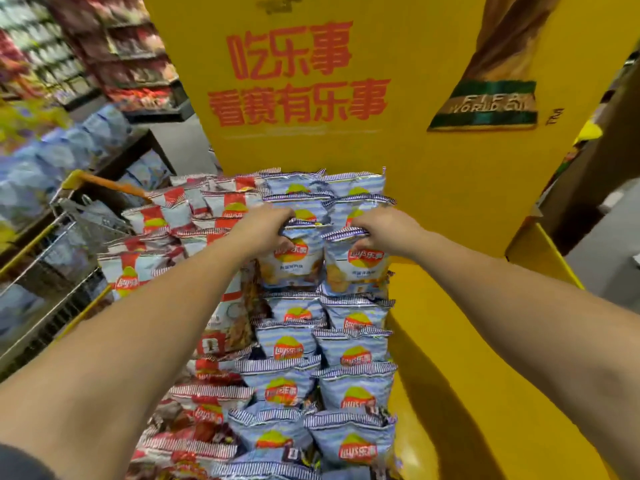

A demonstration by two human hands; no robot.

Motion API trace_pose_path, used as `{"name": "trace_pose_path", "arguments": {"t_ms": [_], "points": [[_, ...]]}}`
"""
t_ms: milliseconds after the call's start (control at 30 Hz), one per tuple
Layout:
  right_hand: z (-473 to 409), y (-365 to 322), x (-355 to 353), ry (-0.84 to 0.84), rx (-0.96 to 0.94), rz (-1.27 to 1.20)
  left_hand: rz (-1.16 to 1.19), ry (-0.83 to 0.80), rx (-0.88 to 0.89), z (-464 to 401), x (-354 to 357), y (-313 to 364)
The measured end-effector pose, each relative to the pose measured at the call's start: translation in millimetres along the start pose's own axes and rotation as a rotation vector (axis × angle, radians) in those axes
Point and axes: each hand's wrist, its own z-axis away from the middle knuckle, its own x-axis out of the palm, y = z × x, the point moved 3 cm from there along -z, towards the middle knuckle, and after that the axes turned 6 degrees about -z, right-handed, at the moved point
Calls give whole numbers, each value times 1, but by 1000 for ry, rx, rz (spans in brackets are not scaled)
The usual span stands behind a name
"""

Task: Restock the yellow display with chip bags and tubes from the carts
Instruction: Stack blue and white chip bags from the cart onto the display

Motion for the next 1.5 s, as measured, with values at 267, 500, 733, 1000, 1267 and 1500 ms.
{"name": "trace_pose_path", "arguments": {"t_ms": [267,500,733,1000,1267,1500], "points": [[-25,9,32,103,37,158,-126,-56,-138,-27,36,-17],[-21,-10,33,186,326,104,-186,150,-314,-12,42,-1],[23,-31,19,211,493,-81,-99,246,-297,35,19,26],[172,-125,27,373,658,-775,697,258,-208,185,22,102],[386,-242,83,548,951,-1119,932,62,-10,344,59,211],[554,-294,118,580,1171,-1127,931,-111,198,430,93,319]]}}
